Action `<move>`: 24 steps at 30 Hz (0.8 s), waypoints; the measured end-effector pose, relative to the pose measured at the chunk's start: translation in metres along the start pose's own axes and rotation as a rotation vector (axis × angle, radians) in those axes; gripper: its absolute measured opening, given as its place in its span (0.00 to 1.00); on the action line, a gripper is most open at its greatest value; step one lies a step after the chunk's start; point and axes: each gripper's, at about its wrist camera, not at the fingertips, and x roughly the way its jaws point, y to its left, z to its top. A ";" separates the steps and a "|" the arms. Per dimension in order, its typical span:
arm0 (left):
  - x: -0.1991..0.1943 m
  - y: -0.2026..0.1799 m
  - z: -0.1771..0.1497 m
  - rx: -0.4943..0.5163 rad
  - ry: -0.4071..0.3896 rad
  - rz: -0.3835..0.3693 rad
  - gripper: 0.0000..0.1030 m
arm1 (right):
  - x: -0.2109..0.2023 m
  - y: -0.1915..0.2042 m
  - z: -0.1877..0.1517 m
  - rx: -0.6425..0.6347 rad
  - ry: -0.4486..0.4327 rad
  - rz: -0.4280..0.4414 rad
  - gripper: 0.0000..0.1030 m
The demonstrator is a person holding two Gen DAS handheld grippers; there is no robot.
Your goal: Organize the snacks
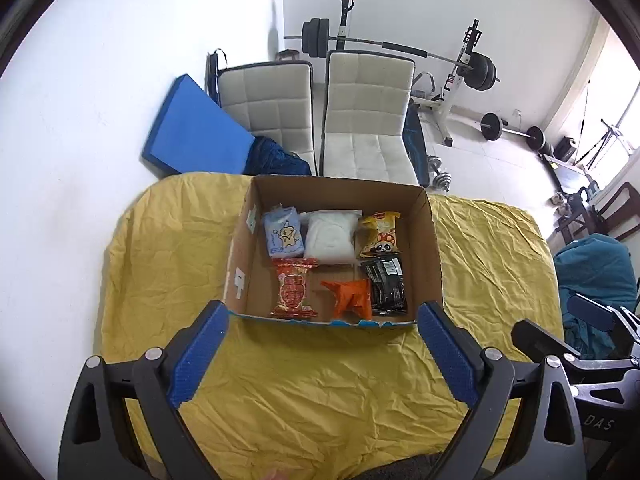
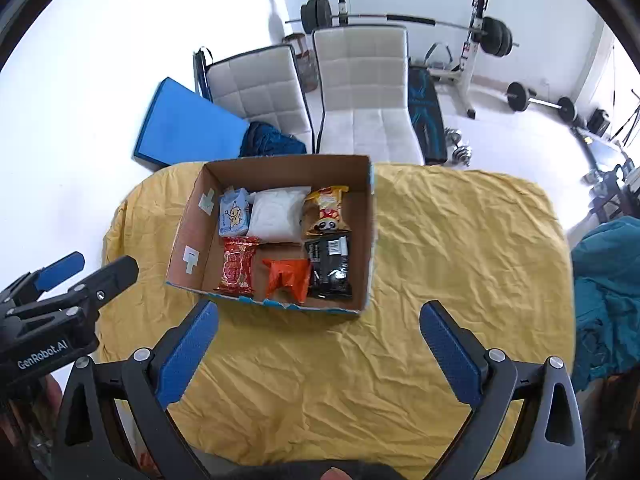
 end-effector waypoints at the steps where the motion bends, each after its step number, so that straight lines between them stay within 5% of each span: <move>1: -0.009 -0.001 -0.002 0.002 -0.014 0.002 0.94 | -0.009 -0.001 -0.003 -0.001 -0.006 0.003 0.99; 11: -0.067 -0.010 -0.017 -0.003 -0.091 0.010 0.94 | -0.074 -0.009 -0.028 -0.006 -0.066 -0.015 0.99; 24: -0.077 -0.009 -0.036 -0.034 -0.066 -0.002 0.94 | -0.106 -0.007 -0.034 -0.014 -0.117 -0.041 0.99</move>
